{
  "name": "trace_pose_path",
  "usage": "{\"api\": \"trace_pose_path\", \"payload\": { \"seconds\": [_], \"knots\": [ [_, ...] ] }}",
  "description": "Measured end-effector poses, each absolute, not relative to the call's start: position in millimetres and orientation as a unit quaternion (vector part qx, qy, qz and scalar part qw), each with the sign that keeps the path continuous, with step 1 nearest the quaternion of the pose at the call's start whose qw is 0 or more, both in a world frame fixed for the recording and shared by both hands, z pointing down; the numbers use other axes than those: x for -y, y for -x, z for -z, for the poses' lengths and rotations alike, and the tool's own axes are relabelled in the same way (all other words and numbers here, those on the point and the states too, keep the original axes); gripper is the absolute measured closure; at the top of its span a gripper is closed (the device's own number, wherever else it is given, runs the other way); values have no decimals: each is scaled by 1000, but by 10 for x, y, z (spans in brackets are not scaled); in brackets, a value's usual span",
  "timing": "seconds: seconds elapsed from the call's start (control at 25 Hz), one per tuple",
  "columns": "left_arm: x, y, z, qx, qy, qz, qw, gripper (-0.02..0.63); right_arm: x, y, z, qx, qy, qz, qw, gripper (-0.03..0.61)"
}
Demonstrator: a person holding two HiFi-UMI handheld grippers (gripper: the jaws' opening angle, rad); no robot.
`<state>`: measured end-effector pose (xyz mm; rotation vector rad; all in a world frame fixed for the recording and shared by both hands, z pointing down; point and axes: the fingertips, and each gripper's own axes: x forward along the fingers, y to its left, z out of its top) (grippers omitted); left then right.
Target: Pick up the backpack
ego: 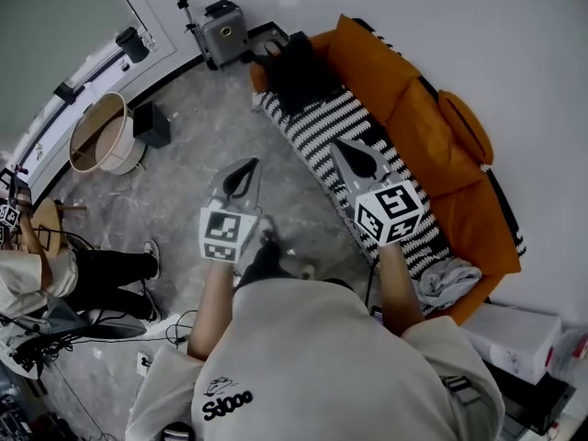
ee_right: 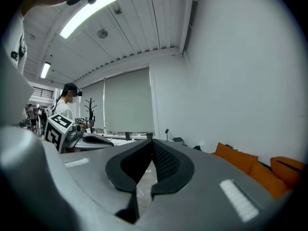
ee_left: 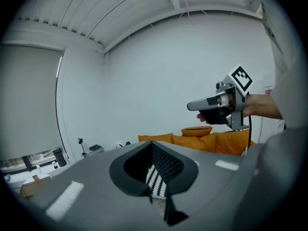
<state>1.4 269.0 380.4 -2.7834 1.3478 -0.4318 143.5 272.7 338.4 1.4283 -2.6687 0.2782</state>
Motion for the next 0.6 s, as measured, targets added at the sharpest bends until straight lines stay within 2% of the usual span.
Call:
{"api": "trace_pose_path", "payload": {
  "seconds": [0.16, 0.6],
  "knots": [
    [-2575, -43, -3826, -431, 891, 140, 10, 603, -2638, -1433, -3415, 881, -460, -106, 37, 577],
    [-1597, 116, -4038, -423, 897, 125, -11, 603, -1721, -1302, -3510, 874, -475, -87, 61, 575]
  ]
}}
